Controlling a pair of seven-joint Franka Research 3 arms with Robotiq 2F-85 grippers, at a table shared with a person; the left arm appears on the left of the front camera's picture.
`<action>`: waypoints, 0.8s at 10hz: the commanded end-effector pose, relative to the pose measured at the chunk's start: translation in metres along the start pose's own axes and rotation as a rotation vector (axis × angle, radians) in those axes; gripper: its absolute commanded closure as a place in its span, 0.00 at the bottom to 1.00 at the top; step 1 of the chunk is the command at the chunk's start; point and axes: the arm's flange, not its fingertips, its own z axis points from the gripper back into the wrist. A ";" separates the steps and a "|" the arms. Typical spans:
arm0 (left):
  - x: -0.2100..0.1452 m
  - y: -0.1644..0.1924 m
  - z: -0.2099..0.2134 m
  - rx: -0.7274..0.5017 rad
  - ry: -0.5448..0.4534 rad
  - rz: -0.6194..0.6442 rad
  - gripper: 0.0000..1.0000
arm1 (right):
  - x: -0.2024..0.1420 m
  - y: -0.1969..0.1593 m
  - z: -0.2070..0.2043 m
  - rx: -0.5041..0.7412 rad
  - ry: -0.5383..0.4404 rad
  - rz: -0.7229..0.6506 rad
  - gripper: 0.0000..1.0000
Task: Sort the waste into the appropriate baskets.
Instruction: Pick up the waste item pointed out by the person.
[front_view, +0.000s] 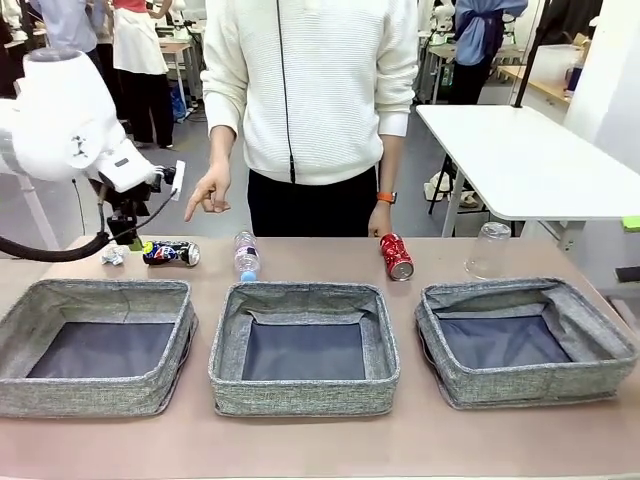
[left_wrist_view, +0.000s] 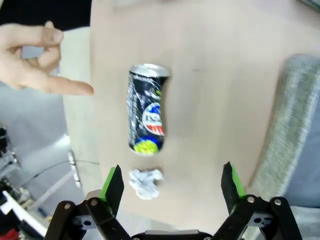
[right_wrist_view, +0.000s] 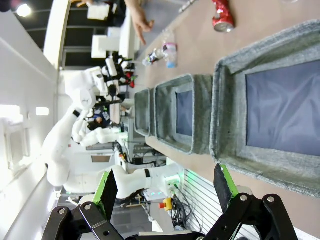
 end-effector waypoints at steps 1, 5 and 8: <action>0.008 0.021 -0.014 0.042 0.016 -0.094 0.00 | 0.003 0.001 0.001 0.015 -0.003 0.028 0.00; 0.013 0.057 -0.066 -0.171 -0.053 -0.066 0.00 | 0.003 0.001 0.001 0.015 -0.003 0.028 0.00; 0.015 0.071 -0.093 -0.217 -0.061 -0.014 0.00 | 0.003 0.001 0.001 0.015 -0.003 0.028 0.00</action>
